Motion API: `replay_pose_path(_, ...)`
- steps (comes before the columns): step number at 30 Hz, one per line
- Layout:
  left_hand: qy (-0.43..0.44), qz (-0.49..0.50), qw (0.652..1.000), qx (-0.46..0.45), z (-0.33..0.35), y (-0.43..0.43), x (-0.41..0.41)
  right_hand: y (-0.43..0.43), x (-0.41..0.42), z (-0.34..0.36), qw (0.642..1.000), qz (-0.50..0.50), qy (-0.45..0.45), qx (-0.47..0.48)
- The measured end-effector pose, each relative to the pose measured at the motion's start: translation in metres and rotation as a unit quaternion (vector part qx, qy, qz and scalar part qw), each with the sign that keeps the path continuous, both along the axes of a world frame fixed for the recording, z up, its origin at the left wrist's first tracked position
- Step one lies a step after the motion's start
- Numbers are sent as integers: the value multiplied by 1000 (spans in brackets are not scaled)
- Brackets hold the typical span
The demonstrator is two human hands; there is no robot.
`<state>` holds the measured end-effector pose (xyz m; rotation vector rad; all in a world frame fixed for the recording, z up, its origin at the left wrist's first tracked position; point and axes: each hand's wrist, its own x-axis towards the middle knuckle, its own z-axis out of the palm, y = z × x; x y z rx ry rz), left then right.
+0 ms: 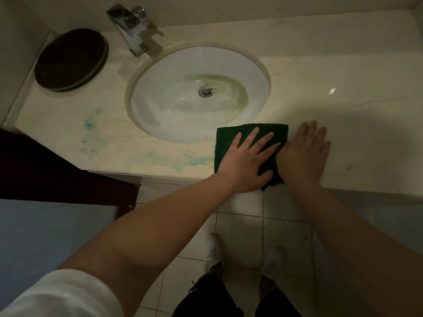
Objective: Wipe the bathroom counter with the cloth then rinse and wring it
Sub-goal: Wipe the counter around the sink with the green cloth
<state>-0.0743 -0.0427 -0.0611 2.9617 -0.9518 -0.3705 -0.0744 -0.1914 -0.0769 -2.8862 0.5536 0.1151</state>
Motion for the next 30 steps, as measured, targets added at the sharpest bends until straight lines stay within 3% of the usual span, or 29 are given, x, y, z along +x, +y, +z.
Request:
replay_pose_path(11, -2, 22, 999, -33, 5, 152, 8, 29, -2, 2, 998, -54, -32, -31)
replay_pose_path(14, 0, 39, 999, -22, 6, 182, 12, 67, -4, 6, 999, -21, -22, -24)
replay_pose_path(19, -2, 67, 998, -5, 6, 156, 6, 97, -7, 3, 1000, -20, 0, -21)
replay_pose_path(24, 26, 104, 989, -99, 8, 104, 1, 94, -7, 1, 1000, -13, -21, -18)
replay_pose_path(26, 57, 205, 947, -242, 24, 104, 4, 94, -8, 2, 1000, -8, -24, -14)
replay_pose_path(30, 96, 410, 785, -455, 78, 145, 22, 93, -9, 3, 999, -10, -29, -21)
